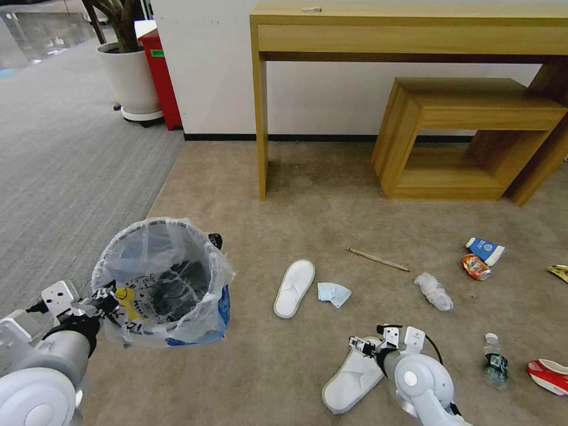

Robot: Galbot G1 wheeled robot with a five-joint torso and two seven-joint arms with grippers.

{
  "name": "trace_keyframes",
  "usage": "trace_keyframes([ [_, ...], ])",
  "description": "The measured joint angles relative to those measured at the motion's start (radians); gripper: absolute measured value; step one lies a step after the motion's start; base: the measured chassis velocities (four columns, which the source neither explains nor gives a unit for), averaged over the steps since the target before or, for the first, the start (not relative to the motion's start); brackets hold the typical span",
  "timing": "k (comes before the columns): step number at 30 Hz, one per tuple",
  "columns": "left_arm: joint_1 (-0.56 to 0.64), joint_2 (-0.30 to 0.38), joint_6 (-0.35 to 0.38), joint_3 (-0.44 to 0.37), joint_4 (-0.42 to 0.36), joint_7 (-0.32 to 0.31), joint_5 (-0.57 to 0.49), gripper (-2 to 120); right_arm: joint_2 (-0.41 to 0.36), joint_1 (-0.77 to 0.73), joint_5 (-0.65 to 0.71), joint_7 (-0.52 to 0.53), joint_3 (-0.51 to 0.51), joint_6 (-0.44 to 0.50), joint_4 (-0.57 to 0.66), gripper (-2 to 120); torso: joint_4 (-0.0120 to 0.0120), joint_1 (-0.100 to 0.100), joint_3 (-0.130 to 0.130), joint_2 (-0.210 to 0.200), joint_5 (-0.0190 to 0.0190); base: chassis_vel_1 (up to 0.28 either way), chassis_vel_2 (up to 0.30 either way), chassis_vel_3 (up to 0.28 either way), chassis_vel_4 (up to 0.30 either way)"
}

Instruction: Pick up the trash bin and place the garbage on the floor into it.

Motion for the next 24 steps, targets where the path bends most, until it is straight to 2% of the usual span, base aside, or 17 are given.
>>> trace_keyframes([
  [24,0.002,-0.008,0.000,0.001,-0.001,0.001,0.004,1,0.009,0.013,-0.107,-0.066,-0.015,0.036,-0.129,100,0.0000,0.000,0.000,0.000,0.0000,0.000,0.000,0.000,0.000],
])
